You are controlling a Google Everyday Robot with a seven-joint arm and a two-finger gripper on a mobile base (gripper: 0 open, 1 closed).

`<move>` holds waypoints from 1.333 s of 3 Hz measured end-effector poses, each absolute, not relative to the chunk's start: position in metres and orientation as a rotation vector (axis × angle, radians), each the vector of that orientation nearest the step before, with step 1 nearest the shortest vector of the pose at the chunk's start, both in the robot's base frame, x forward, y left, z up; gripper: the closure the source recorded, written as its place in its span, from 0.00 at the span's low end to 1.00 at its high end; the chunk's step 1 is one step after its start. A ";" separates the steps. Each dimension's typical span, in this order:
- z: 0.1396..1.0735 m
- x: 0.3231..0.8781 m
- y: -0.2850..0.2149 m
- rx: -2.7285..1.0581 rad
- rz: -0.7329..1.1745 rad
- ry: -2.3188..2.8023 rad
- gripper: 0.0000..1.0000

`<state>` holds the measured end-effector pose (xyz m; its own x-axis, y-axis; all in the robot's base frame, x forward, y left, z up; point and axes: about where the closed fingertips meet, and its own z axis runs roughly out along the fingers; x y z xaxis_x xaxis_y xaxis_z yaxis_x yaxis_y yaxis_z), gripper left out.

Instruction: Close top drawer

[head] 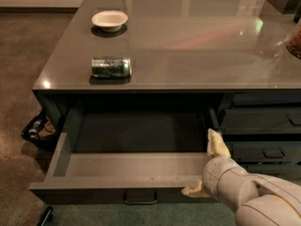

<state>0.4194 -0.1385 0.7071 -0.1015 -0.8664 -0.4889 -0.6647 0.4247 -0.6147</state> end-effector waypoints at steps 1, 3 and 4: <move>0.708 0.421 -0.138 -1.309 -0.302 1.826 0.00; 0.702 0.448 -0.118 -1.344 -0.259 1.759 0.00; 0.702 0.471 -0.090 -1.395 -0.226 1.673 0.00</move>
Offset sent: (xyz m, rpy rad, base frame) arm 0.0895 0.0610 -0.0394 0.0580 -0.0708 0.1414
